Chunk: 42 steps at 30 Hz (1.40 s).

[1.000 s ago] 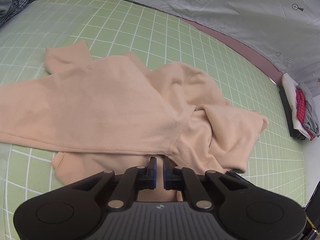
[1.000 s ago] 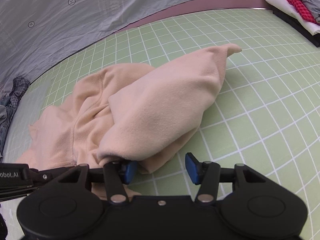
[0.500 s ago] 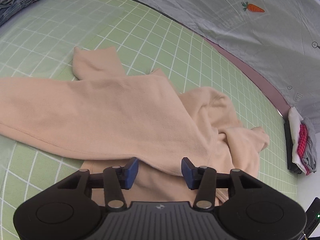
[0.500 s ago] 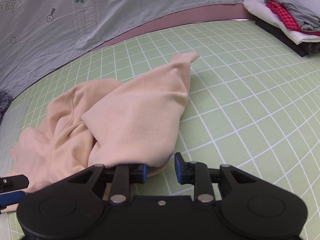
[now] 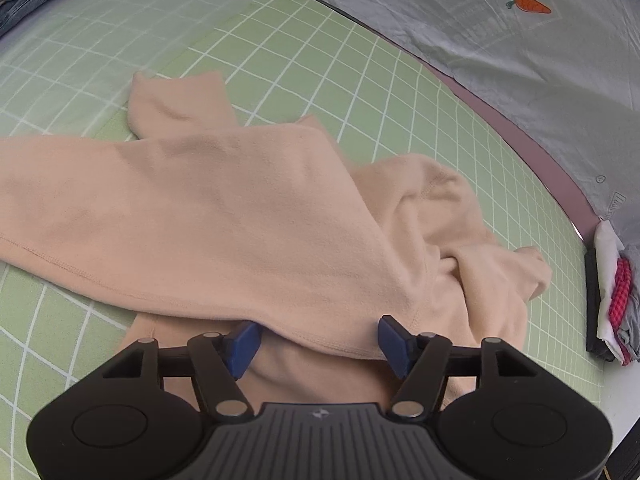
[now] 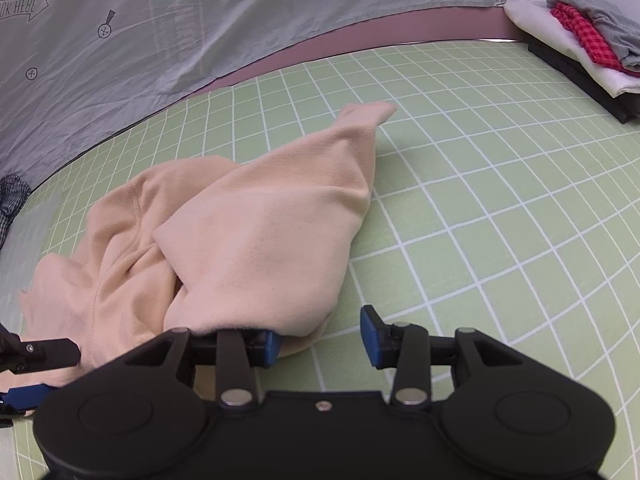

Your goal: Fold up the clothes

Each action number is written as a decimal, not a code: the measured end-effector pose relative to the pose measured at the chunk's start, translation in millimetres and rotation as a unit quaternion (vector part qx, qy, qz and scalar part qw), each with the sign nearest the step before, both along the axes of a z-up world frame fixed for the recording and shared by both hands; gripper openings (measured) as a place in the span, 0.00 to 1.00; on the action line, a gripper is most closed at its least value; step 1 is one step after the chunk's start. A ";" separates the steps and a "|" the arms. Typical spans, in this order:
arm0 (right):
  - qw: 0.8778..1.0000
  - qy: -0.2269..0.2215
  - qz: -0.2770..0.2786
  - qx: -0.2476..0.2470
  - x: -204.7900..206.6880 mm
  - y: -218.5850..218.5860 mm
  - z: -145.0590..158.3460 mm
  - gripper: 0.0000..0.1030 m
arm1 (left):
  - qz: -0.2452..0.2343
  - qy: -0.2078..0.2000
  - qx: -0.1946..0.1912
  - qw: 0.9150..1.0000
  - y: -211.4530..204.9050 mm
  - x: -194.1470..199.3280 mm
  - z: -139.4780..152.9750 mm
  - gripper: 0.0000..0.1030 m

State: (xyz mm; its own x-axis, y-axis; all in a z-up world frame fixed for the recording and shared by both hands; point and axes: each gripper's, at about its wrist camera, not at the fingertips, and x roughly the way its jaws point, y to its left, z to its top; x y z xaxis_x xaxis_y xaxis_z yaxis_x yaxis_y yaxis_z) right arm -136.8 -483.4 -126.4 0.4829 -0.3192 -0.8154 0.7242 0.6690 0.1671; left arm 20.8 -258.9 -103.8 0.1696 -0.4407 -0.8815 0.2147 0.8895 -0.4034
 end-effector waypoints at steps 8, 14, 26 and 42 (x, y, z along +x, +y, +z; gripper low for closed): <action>0.999 -0.010 0.030 0.001 0.6 -6.3 -2.3 0.34 | -0.001 -0.005 0.025 1.000 -12.0 3.6 -10.5 0.39; 0.997 -0.019 0.067 -0.036 3.4 -3.5 5.7 0.13 | 0.005 -0.018 0.014 1.000 -8.5 3.5 -7.7 0.07; 0.963 -0.068 0.025 -0.260 -20.9 -36.3 95.4 0.00 | 0.070 -0.148 0.001 0.986 23.9 17.3 70.6 0.03; 0.983 -0.056 0.031 -0.171 -3.0 -51.9 85.6 0.14 | 0.152 -0.141 0.035 0.978 85.7 53.9 55.8 0.19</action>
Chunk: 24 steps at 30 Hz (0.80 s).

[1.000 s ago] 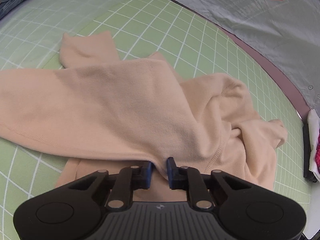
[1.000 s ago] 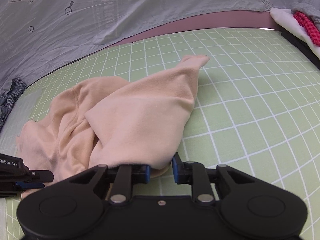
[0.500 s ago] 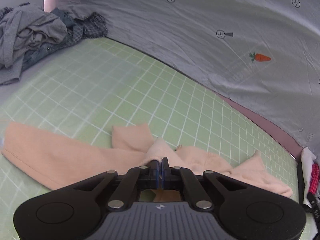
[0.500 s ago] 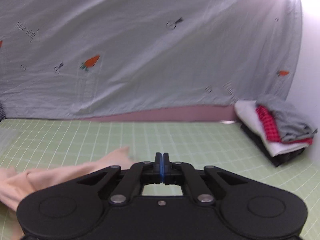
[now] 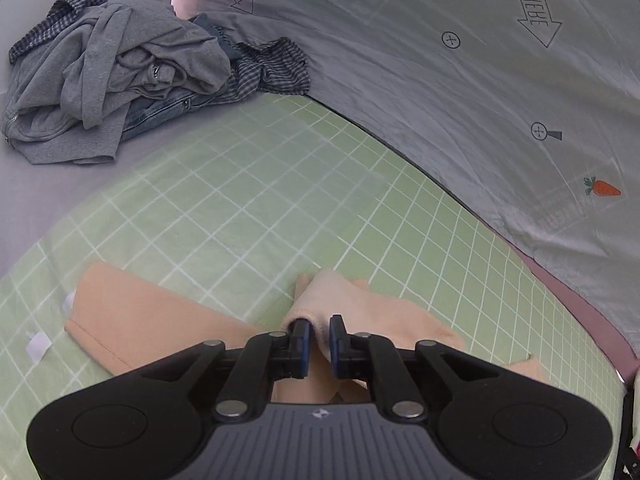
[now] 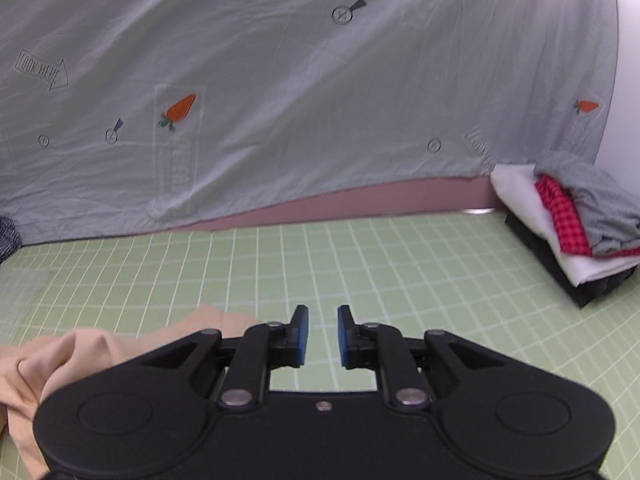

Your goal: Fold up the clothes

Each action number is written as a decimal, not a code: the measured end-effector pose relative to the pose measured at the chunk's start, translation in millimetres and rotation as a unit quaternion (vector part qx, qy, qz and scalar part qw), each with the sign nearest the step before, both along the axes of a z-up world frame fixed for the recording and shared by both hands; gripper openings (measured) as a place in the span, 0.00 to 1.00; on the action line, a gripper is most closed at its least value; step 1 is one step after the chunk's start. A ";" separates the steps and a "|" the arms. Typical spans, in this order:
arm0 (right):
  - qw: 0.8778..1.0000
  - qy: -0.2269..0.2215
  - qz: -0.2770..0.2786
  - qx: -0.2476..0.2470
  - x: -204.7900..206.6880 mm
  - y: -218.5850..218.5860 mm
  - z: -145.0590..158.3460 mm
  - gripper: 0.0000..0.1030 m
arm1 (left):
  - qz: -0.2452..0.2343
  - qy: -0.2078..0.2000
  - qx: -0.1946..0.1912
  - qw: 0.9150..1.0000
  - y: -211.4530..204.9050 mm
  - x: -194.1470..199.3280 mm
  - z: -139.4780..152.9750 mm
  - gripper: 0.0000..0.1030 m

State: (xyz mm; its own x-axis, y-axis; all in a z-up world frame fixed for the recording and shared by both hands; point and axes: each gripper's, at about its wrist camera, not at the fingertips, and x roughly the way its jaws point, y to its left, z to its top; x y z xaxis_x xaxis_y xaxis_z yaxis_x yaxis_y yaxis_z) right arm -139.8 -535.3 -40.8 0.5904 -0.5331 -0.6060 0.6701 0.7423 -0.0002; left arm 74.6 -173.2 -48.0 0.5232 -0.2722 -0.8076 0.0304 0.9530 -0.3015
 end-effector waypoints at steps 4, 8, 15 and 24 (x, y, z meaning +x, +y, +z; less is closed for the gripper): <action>0.999 0.024 0.030 0.038 5.4 28.2 -23.7 0.19 | -0.016 0.019 -0.016 1.000 -9.0 -17.1 -2.1 0.38; 0.995 0.029 0.057 0.072 10.8 47.2 -33.9 0.23 | -0.038 0.024 -0.052 0.998 -24.3 -28.1 2.8 0.52; 0.990 0.046 0.078 0.108 17.7 60.7 -46.6 0.24 | -0.095 0.029 -0.046 0.994 -59.7 -33.7 -2.4 0.55; 0.981 0.076 0.065 0.163 17.1 59.4 -72.3 0.29 | -0.112 0.053 -0.039 0.992 -73.7 -30.8 -17.9 0.55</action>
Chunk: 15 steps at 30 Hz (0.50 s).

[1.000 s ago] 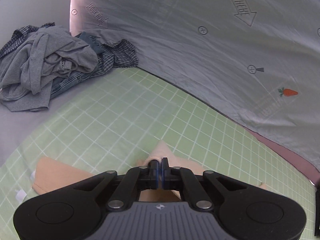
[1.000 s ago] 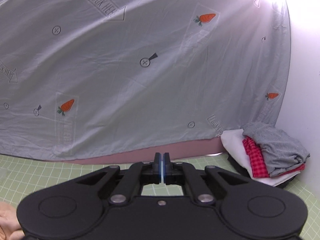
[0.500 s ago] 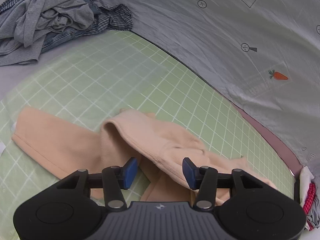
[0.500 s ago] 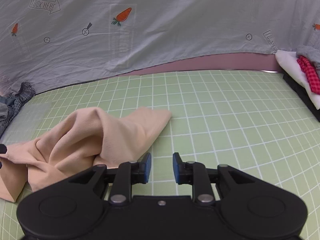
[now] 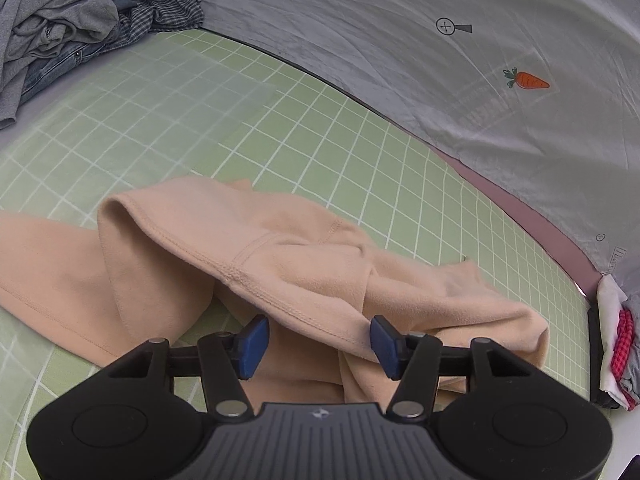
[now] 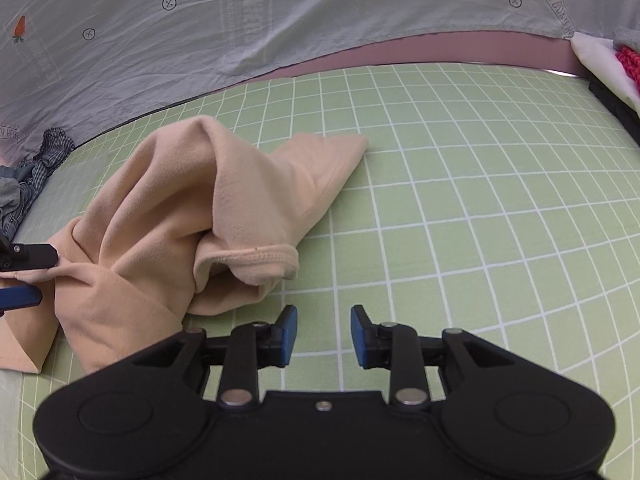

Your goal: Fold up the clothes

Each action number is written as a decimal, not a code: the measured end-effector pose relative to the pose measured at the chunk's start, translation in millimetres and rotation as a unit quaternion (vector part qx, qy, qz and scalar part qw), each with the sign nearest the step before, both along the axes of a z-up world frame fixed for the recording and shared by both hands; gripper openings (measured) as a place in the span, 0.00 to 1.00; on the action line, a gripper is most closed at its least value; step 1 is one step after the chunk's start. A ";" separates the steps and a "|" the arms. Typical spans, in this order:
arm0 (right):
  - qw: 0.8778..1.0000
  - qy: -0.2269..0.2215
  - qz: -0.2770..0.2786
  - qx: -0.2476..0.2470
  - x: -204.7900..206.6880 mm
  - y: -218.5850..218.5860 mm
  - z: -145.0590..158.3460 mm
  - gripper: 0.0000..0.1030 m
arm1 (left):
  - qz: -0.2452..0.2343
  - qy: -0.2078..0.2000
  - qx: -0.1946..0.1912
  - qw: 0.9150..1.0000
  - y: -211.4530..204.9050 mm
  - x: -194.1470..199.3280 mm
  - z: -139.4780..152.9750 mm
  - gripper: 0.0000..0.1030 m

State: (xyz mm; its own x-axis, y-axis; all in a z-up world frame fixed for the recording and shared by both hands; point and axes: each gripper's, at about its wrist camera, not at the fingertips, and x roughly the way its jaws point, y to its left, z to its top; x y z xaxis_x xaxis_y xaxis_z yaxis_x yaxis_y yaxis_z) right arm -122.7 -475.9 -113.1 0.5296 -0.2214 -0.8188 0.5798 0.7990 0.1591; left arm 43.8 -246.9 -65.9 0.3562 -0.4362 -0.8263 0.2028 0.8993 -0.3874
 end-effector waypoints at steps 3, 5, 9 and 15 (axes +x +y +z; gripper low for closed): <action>1.000 -0.011 0.013 0.007 6.1 5.4 -3.6 0.31 | -0.003 0.006 -0.002 1.000 -2.6 1.0 -2.7 0.55; 1.000 -0.019 0.022 0.009 12.8 8.7 -3.5 0.33 | -0.006 0.011 -0.002 1.000 -4.9 0.9 -5.2 0.55; 0.999 -0.024 0.041 0.010 29.3 13.1 -6.1 0.36 | -0.010 0.020 0.000 1.000 -8.7 0.4 -11.0 0.55; 0.999 -0.006 0.047 -0.006 48.5 11.0 -21.0 0.13 | -0.021 0.029 0.003 0.999 -13.2 -0.7 -21.8 0.32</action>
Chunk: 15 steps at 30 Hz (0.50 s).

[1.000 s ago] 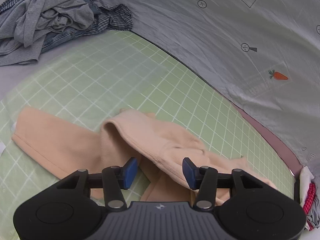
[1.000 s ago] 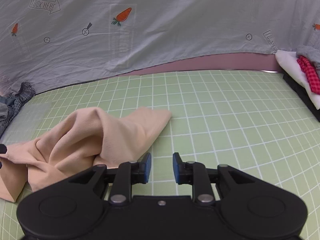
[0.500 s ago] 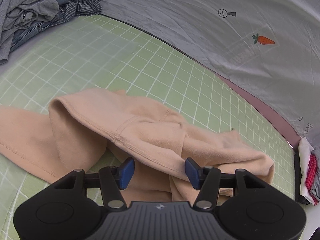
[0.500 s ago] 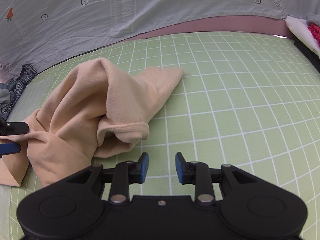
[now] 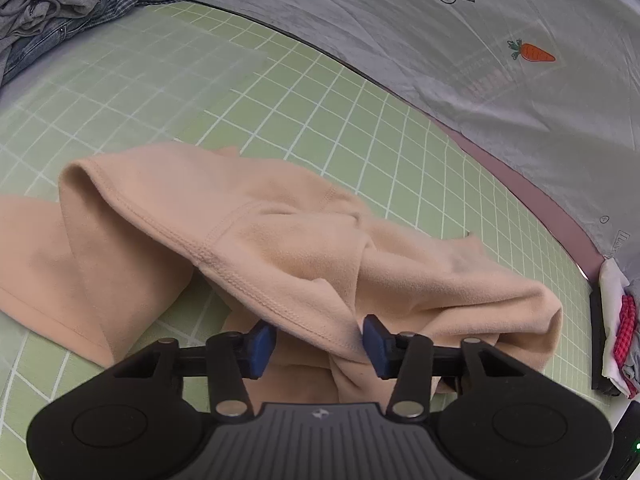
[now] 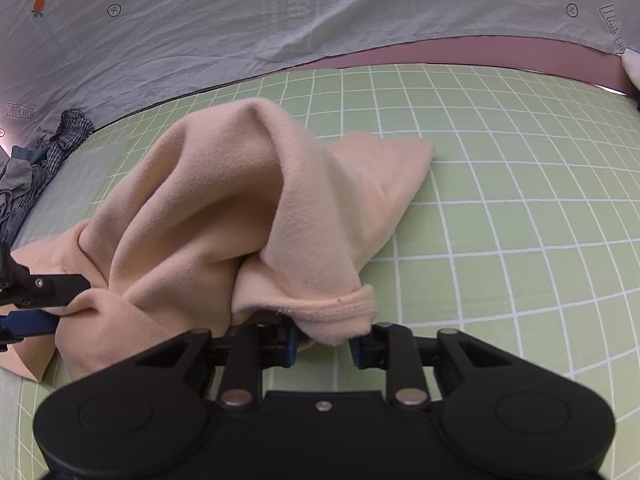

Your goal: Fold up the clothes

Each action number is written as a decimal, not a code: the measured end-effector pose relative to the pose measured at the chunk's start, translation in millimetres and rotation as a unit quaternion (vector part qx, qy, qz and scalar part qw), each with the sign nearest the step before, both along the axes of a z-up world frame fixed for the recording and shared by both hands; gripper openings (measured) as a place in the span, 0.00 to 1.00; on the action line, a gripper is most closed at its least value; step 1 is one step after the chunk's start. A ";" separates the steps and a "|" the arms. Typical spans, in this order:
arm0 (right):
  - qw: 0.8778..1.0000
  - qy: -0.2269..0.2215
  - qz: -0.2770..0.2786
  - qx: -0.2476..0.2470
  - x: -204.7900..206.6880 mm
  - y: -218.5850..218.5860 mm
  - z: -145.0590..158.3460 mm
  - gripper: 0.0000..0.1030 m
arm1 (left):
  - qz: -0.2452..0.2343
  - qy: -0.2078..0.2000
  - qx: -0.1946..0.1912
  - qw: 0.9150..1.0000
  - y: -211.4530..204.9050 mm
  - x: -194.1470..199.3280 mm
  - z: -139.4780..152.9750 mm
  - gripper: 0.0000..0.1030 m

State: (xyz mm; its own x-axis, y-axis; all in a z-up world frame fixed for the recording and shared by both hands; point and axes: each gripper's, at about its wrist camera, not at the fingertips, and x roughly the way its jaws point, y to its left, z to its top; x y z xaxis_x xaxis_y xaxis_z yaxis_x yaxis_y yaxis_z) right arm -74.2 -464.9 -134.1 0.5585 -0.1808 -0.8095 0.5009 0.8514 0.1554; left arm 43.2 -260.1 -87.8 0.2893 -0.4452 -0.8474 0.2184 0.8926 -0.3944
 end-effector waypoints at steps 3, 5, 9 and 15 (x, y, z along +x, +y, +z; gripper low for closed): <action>0.999 -0.016 -0.010 -0.028 -6.6 -4.9 7.1 0.06 | -0.006 0.000 0.001 1.000 -0.4 -1.8 -1.8 0.11; 0.998 -0.027 -0.034 -0.049 -13.8 -14.1 16.3 0.04 | -0.008 -0.005 0.002 1.000 0.8 -3.1 0.5 0.09; 0.987 -0.042 -0.085 -0.128 -24.4 -44.9 41.2 0.03 | 0.003 -0.025 -0.004 1.000 10.6 -2.2 14.6 0.08; 0.962 -0.095 -0.116 -0.227 -40.2 -80.7 104.1 0.03 | 0.027 -0.040 -0.060 0.997 28.4 10.4 48.0 0.08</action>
